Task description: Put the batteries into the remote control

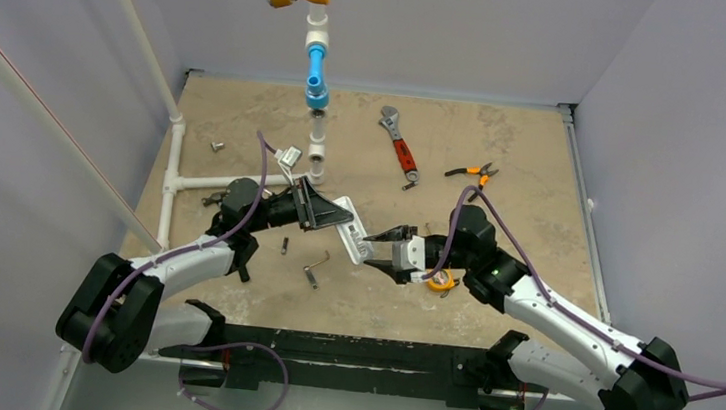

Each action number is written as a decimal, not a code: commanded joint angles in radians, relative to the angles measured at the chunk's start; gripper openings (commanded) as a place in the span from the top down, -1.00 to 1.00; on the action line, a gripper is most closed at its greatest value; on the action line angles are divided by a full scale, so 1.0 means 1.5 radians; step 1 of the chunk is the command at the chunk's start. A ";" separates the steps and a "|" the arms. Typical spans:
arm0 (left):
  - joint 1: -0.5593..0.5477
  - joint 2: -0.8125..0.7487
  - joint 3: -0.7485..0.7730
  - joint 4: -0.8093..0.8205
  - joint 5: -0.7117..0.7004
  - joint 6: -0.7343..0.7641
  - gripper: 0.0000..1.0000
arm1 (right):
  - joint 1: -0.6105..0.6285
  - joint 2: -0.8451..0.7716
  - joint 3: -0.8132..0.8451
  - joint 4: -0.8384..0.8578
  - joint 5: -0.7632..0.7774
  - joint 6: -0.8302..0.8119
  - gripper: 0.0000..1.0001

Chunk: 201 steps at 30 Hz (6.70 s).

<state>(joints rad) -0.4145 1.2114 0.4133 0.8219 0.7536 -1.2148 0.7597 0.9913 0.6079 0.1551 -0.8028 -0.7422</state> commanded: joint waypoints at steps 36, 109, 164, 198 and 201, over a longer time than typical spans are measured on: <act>0.004 -0.002 0.010 0.040 0.009 0.001 1.00 | 0.039 0.025 0.020 0.052 0.130 -0.052 0.21; 0.004 -0.006 0.010 0.019 0.004 0.011 1.00 | 0.048 0.023 0.020 0.040 0.153 -0.057 0.21; 0.004 0.000 0.012 0.006 -0.002 0.011 1.00 | 0.049 -0.013 -0.013 0.028 0.170 -0.062 0.17; 0.004 -0.002 0.015 -0.016 -0.006 0.017 1.00 | 0.049 -0.042 0.061 -0.008 0.345 0.487 -0.37; 0.004 -0.004 0.015 -0.017 -0.006 0.017 1.00 | 0.049 0.000 0.139 -0.137 0.401 0.545 -0.35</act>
<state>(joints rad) -0.4061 1.2152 0.4133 0.7757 0.7292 -1.2079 0.8352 0.9382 0.6632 0.1703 -0.3321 -0.1108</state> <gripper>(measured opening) 0.255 0.684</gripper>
